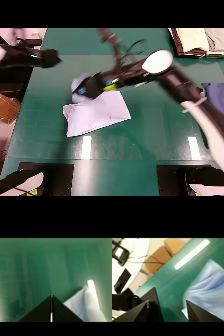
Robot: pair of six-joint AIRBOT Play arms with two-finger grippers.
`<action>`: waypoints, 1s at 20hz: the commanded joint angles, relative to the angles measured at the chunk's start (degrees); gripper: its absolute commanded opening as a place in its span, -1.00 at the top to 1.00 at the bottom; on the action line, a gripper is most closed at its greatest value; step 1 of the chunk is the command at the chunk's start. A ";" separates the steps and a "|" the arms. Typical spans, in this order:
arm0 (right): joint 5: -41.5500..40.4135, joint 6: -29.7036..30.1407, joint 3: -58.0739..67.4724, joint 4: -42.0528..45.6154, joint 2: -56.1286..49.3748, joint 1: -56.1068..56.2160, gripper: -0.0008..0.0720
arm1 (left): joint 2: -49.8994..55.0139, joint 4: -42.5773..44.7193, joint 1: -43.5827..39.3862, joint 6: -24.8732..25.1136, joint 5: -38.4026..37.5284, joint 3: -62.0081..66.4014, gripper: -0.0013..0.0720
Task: Fold the shirts.
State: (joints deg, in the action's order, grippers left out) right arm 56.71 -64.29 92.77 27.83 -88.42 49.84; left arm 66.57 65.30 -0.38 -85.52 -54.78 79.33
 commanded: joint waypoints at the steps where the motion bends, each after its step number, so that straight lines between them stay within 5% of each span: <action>1: -0.50 6.93 2.47 -6.56 -7.43 5.99 -0.52 | -6.86 2.01 7.17 0.04 -2.21 0.02 0.90; 3: 4.96 5.11 3.69 -3.50 -8.11 3.43 -0.24 | -7.52 2.01 8.41 0.07 -4.02 0.02 0.90; 10: 6.95 -6.29 -14.49 20.65 2.49 -17.46 -0.26 | -7.56 1.90 8.39 0.44 -6.45 0.00 0.90; 11: 7.15 -7.93 -17.62 22.60 3.23 -21.31 -0.52 | -7.52 1.70 8.39 0.44 -6.51 0.00 0.90; 12: 8.33 -9.84 -20.00 22.77 3.15 -25.18 -0.80 | -7.52 1.62 8.39 0.44 -6.51 0.00 0.90; 18: 13.99 -10.64 -22.08 18.58 -6.12 -33.09 -0.78 | -7.02 1.27 8.39 0.46 -6.82 -0.17 0.90; 20: 13.84 -10.14 -19.15 15.65 -9.97 -31.01 -0.59 | -6.97 1.29 8.39 0.46 -6.75 -0.17 0.90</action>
State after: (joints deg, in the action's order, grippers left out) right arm 69.25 -74.26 72.01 46.57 -93.89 18.92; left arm 59.44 66.65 8.01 -85.06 -61.45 79.18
